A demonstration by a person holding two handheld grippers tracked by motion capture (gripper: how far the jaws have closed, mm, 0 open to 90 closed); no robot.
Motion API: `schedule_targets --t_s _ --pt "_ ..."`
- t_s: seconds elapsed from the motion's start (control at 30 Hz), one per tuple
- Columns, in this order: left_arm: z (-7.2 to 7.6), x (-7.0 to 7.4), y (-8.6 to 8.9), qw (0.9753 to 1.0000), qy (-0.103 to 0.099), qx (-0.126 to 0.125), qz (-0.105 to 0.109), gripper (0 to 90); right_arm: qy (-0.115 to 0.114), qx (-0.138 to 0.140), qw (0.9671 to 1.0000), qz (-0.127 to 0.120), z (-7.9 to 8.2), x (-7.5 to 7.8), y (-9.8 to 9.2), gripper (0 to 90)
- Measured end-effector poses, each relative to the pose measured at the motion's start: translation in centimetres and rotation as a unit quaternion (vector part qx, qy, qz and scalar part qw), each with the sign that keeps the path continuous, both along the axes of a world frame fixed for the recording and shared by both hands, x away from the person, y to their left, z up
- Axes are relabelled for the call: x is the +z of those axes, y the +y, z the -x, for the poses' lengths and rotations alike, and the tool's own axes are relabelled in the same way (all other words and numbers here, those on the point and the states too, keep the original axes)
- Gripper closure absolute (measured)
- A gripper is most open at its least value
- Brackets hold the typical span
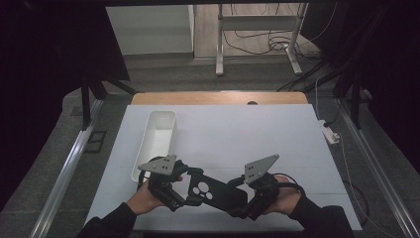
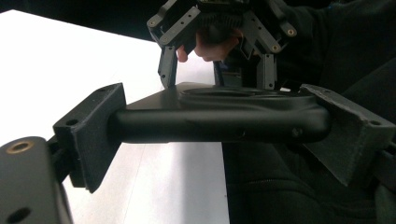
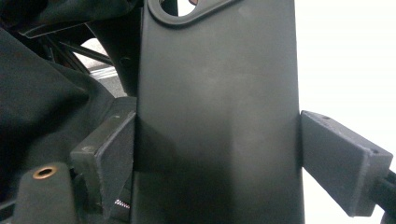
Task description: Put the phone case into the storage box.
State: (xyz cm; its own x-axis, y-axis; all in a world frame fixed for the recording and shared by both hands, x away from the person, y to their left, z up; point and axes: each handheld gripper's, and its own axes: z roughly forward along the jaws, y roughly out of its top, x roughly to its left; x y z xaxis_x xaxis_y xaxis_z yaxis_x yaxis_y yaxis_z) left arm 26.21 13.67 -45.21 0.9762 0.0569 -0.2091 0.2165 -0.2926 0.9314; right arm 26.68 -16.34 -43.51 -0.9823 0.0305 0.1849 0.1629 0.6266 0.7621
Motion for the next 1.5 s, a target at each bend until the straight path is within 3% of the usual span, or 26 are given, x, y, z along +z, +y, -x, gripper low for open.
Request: schedule_targets --t_s 0.2,0.9,1.23,1.3,1.5 --pt "-0.29 -0.23 0.0 0.9996 0.024 0.001 0.017 7.0 -0.01 -0.005 0.9999 -0.004 0.08 0.14 -0.05 14.4" --pt "-0.16 -0.09 0.04 0.999 0.027 0.0 0.035 12.5 -0.008 -0.002 0.9998 -0.019 0.11 0.32 -0.12 14.4" --pt "-0.04 -0.26 -0.11 0.999 0.023 0.002 0.04 7.3 -0.003 -0.006 0.9996 -0.026 0.05 0.4 -0.21 14.5" --pt "-0.09 -0.26 0.0 0.9987 0.025 0.004 0.044 11.4 -0.006 -0.004 0.9997 -0.024 0.07 0.37 -0.21 14.5" --pt "-0.08 -0.01 0.06 0.9989 0.024 0.002 0.04 12.9 -0.007 -0.002 0.9996 -0.029 0.09 0.4 -0.2 14.1"
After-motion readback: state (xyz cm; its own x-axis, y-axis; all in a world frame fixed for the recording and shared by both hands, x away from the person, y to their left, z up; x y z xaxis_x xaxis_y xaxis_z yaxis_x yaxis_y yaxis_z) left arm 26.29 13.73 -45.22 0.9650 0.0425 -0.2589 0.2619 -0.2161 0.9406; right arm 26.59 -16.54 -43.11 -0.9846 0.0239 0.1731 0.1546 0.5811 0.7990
